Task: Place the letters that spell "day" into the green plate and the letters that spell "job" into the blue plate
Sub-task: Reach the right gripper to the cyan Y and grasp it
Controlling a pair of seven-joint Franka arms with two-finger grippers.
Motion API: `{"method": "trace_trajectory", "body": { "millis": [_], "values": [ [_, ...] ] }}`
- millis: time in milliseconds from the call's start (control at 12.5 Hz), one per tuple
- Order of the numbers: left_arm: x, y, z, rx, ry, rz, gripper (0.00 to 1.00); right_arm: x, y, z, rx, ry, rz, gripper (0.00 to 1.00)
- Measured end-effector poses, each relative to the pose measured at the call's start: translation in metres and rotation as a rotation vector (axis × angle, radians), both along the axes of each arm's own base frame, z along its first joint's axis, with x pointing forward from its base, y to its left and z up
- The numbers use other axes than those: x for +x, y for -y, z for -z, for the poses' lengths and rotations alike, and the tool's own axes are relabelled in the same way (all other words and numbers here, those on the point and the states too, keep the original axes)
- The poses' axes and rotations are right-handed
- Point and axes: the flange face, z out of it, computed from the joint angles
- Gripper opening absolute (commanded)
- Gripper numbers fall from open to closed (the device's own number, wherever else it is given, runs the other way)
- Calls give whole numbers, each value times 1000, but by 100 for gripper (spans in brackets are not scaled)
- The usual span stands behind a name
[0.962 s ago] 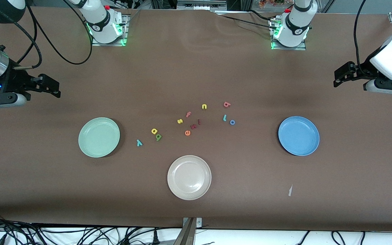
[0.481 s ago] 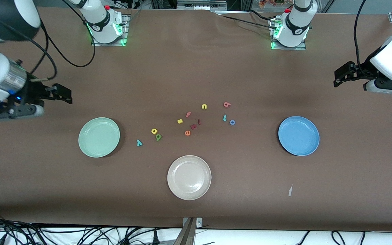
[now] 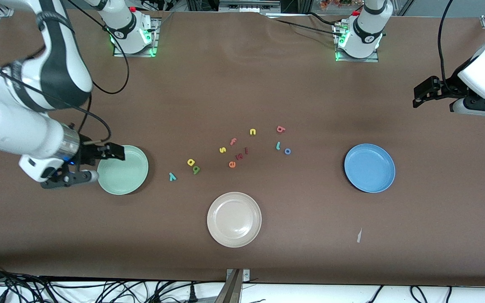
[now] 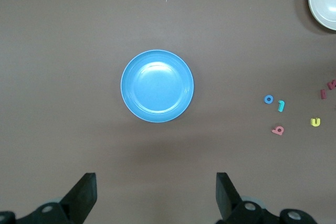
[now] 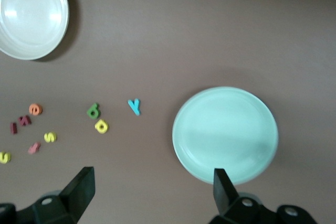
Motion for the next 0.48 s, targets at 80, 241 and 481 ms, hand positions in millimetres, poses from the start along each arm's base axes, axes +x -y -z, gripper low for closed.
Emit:
{"method": "trace_trajectory", "body": {
  "millis": [80, 241, 481],
  "values": [
    [0, 0, 0, 0, 0, 0, 100, 0, -19, 23, -1, 14, -22, 100],
    [0, 0, 0, 0, 0, 0, 100, -11, -64, 69, -34, 7, -57, 100],
    [0, 0, 0, 0, 0, 0, 100, -21, -92, 114, -92, 15, -82, 100]
  ]
}}
